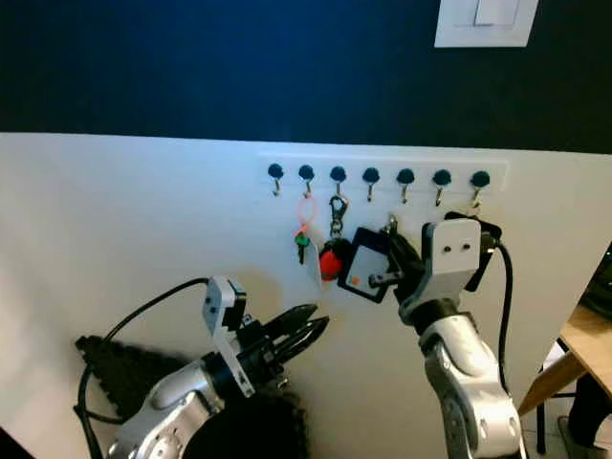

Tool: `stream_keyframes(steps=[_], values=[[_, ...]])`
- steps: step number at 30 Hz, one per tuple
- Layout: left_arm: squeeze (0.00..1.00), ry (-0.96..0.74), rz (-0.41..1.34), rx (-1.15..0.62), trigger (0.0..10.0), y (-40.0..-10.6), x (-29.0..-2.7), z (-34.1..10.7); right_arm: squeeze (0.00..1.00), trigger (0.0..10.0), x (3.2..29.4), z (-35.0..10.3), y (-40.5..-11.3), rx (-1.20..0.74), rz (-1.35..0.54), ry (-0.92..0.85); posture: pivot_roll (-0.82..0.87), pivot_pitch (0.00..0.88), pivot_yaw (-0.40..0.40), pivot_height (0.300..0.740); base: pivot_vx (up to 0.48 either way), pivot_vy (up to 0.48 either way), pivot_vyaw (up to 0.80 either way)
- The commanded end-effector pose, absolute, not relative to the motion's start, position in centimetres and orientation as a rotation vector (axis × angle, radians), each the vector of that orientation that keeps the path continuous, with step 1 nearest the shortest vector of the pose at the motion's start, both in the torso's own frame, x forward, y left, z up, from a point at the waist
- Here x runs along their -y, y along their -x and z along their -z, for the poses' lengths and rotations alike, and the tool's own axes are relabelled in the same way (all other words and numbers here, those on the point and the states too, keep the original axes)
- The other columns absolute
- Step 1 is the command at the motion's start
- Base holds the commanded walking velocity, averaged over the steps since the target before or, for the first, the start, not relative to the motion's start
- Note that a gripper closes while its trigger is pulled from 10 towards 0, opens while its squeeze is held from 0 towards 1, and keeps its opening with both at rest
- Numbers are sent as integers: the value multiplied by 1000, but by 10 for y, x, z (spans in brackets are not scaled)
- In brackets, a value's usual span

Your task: Hang keys on a hook

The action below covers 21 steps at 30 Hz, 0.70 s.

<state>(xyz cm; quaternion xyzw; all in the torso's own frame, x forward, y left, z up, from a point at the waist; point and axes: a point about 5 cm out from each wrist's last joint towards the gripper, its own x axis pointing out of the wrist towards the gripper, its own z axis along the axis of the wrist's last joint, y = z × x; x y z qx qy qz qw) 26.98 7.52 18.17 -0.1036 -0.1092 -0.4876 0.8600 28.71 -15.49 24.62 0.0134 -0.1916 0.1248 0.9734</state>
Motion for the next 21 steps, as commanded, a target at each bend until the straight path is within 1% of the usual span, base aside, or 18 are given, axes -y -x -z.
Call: stream_keyframes(steps=[1,11,21], values=[[0,185,1015,224,10000,-270,-80,-181,0,10000,152,-248,-284,422,-269,-15,53,56,49,740,0,0,0],[0,181,1021,221,10000,-269,-80,-180,0,10000,160,-258,-283,512,-203,-23,56,54,52,740,0,0,0],[0,177,1026,217,10000,-269,-80,-180,0,10000,169,-261,-290,498,-159,-43,56,53,52,740,0,0,0]])
